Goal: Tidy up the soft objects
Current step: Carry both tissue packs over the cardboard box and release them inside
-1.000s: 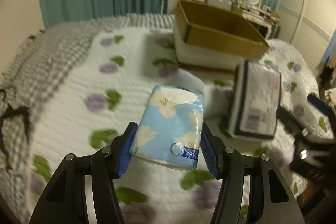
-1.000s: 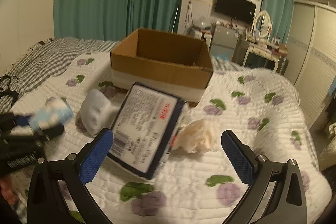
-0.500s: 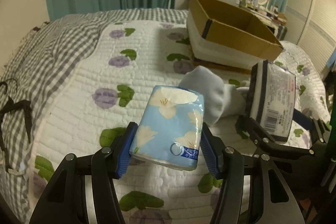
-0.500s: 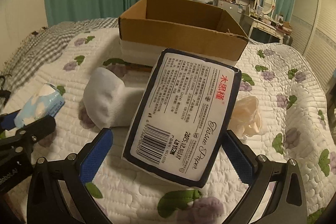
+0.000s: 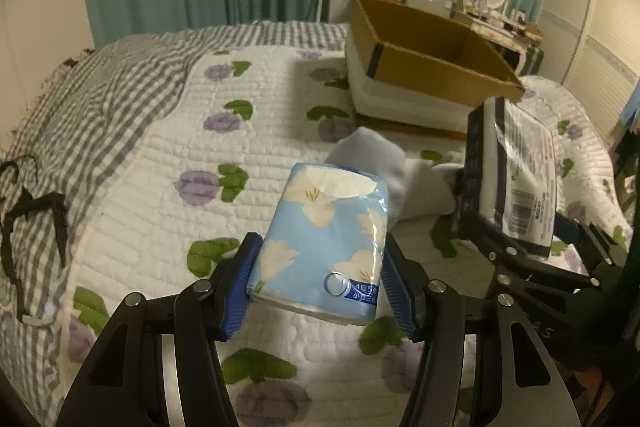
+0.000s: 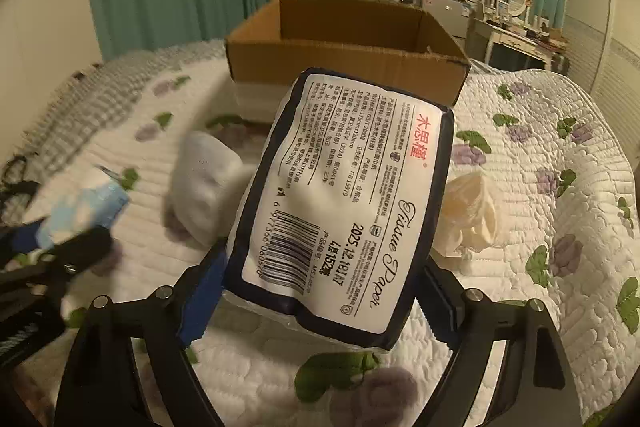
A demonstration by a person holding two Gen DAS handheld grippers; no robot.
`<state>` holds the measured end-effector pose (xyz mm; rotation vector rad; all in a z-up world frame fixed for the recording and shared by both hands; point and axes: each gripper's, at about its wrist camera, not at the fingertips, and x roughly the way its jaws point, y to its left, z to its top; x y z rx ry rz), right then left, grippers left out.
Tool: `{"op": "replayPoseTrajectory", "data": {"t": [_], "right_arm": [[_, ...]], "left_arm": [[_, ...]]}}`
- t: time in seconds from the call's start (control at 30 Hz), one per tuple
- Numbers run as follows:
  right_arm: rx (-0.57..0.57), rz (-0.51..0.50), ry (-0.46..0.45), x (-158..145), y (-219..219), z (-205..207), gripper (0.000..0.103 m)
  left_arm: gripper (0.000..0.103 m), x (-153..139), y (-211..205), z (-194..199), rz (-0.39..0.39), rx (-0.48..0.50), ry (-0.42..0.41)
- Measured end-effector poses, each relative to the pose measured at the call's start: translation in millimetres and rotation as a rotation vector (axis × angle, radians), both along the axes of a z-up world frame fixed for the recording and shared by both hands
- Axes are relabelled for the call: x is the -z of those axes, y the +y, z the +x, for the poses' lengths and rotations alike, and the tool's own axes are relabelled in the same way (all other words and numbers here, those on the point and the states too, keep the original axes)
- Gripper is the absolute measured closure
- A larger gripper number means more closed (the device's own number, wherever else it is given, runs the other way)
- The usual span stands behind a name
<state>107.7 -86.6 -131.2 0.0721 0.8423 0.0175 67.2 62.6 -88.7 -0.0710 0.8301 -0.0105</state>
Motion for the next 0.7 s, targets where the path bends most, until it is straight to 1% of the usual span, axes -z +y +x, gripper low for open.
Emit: {"op": "replayPoseTrajectory", "data": {"t": [0.13, 0.33, 0.47, 0.53, 0.6, 0.7], "right_arm": [[-0.030, 0.049, -0.051, -18.6, -4.1, -14.0, 0.020], [-0.077, 0.069, -0.143, -53.9, -8.4, -40.1, 0.021], [-0.083, 0.080, -0.194, -74.7, -19.2, -57.4, 0.021], [-0.083, 0.100, -0.222, -87.9, -29.2, -62.6, 0.021], [-0.107, 0.121, -0.251, -105.0, -37.1, -59.3, 0.021], [-0.135, 0.088, -0.310, -133.8, -48.3, -51.7, 0.021]], "left_arm": [[0.045, -12.6, -8.8, -8.2, 0.014, 0.004, -0.027], [0.046, -37.2, -21.7, -20.1, 0.015, 0.012, -0.087], [0.046, -60.0, -28.0, -23.9, 0.041, 0.019, -0.149], [0.046, -73.0, -31.9, -20.7, 0.067, 0.020, -0.177], [0.046, -88.2, -36.9, -14.4, 0.088, 0.027, -0.211], [0.046, -107.1, -43.2, 0.4, 0.097, 0.049, -0.247]]}}
